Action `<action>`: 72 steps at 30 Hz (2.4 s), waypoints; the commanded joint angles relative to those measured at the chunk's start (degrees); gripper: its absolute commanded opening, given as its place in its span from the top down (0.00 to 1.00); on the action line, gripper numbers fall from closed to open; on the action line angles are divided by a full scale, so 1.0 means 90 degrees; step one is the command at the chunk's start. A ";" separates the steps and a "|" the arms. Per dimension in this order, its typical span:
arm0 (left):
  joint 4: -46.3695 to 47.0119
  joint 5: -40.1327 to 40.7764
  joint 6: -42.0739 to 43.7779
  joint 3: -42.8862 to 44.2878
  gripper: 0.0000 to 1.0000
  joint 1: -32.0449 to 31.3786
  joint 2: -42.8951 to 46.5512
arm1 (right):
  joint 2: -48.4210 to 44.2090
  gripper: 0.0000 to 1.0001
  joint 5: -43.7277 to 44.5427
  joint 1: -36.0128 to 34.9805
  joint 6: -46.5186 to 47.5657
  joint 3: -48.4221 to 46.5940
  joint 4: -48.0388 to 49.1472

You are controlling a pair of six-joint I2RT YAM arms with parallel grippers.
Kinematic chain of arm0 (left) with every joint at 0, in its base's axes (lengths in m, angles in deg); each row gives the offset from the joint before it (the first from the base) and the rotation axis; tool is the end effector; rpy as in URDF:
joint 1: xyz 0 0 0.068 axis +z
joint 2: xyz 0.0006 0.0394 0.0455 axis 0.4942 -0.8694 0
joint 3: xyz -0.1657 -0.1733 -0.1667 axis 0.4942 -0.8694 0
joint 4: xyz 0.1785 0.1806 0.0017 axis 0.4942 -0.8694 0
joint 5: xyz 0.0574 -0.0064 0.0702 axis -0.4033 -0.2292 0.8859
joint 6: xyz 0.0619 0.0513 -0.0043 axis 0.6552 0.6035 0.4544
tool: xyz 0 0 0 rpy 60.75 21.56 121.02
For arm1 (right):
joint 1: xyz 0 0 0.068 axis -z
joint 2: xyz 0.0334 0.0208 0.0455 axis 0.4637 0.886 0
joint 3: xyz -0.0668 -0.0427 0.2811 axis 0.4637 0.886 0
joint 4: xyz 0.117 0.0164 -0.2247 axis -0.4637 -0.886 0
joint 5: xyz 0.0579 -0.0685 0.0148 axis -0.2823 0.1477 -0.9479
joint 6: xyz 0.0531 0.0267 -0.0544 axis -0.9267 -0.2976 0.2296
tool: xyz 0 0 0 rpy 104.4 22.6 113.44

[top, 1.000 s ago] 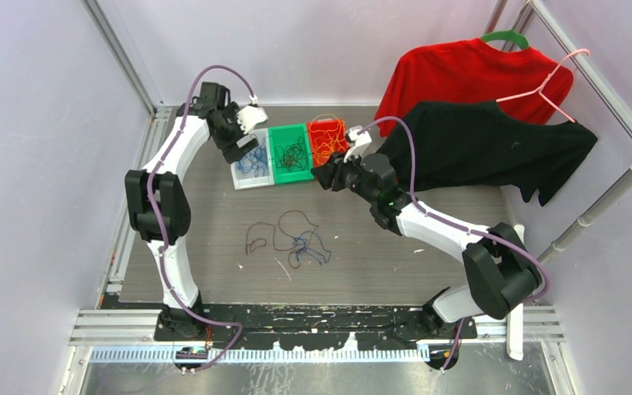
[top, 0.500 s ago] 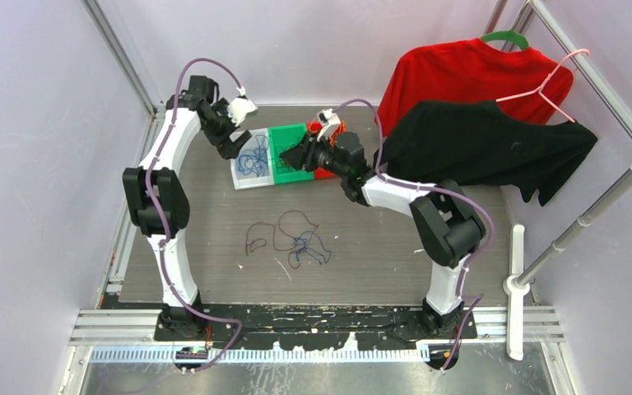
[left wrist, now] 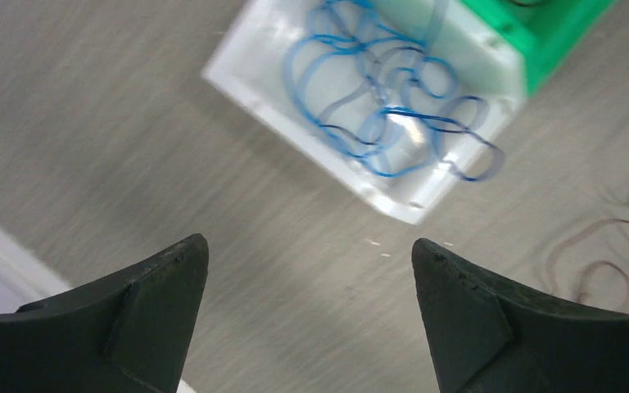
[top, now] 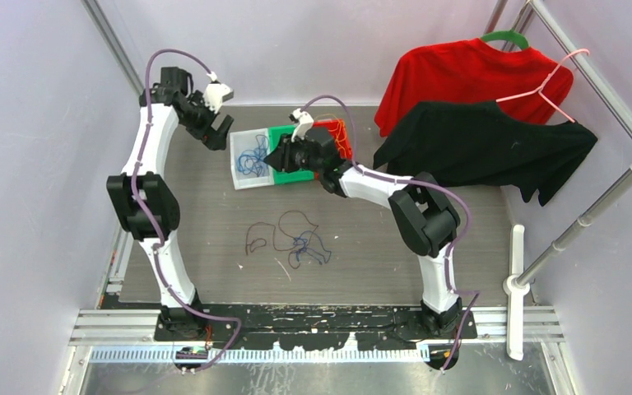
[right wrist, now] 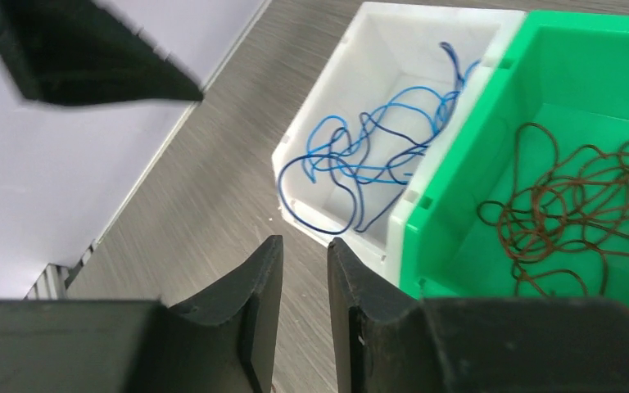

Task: Untangle the cables
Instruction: Place the cable in the bin, then untie the cable.

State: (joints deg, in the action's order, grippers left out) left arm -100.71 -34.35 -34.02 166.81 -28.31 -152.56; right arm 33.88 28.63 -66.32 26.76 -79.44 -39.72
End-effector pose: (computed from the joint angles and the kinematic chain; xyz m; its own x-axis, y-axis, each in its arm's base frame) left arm 0.4555 -0.0165 0.3109 -0.5681 0.5501 -0.6121 0.6641 0.7457 0.0539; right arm 0.3861 0.3328 0.2489 -0.5166 0.1447 -0.8439 -0.6391 0.5907 0.4926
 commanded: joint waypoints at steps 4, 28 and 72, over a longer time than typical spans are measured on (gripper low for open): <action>0.0818 -0.0008 -0.0375 -0.1338 0.18 -0.1353 0.0726 | -0.1510 0.71 0.0789 0.0384 0.0060 0.1081 0.0236; 0.3433 0.1335 -0.1252 -0.1683 0.73 -0.1414 -0.0667 | -0.4141 0.68 0.0931 0.0675 0.0083 0.4059 -0.0321; -0.0273 -0.0887 -0.1021 -0.0855 0.00 -0.1262 0.2849 | -0.5165 0.99 0.2077 -0.1140 -0.0266 0.4177 -0.3941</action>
State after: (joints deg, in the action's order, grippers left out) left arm -104.65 -34.35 -44.64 161.95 -39.96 -132.62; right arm -4.72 45.28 -76.99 20.24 -35.99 -70.08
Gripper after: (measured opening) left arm 0.995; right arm 0.039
